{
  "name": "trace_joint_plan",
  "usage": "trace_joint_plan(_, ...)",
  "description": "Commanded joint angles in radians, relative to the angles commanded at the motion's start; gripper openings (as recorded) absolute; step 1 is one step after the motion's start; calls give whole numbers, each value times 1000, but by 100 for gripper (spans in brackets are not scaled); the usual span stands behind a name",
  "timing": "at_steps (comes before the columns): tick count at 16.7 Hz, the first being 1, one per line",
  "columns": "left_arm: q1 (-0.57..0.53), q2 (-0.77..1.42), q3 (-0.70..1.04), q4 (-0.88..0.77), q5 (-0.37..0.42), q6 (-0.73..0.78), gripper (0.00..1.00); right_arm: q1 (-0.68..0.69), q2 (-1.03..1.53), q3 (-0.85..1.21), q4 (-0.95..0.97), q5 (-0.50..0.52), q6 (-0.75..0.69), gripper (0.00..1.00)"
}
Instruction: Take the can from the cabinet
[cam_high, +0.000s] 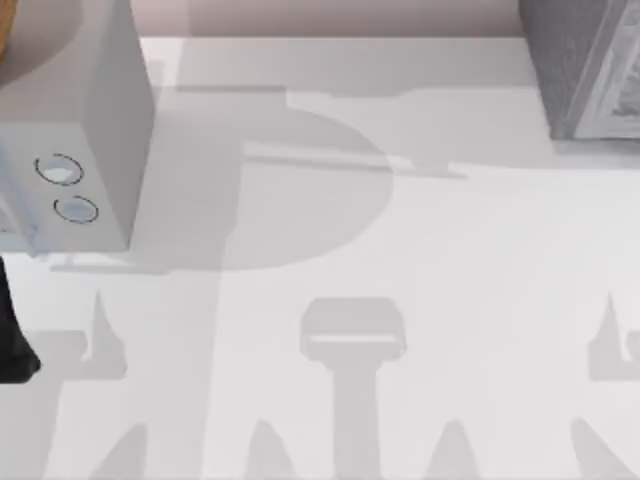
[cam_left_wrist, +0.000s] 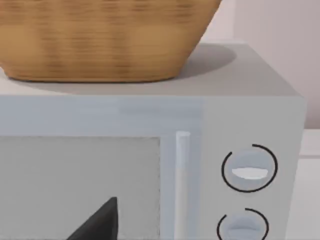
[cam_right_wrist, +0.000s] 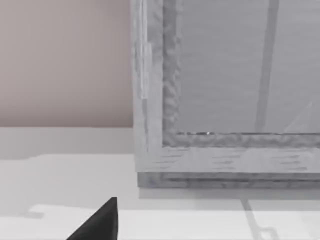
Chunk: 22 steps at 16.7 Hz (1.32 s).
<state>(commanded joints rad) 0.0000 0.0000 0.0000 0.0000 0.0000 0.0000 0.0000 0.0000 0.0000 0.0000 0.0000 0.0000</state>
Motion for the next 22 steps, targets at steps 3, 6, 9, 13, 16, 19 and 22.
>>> trace_joint_plan(3,0,0,0,0,0,0,100,1,10,11,-3,2,0,100)
trace_joint_plan(6,0,0,0,0,0,0,100,10,96,106,-33,16,0,100)
trace_joint_plan(9,0,0,0,0,0,0,100,29,246,290,-82,39,2,100)
trace_joint_plan(13,0,0,0,0,0,0,100,67,502,633,-157,78,5,100)
trace_joint_plan(16,0,0,0,0,0,0,100,97,709,926,-213,111,8,100)
trace_joint_plan(19,0,0,0,0,0,0,100,127,911,1213,-270,142,11,100)
trace_joint_plan(22,0,0,0,0,0,0,100,153,1095,1460,-329,168,13,100)
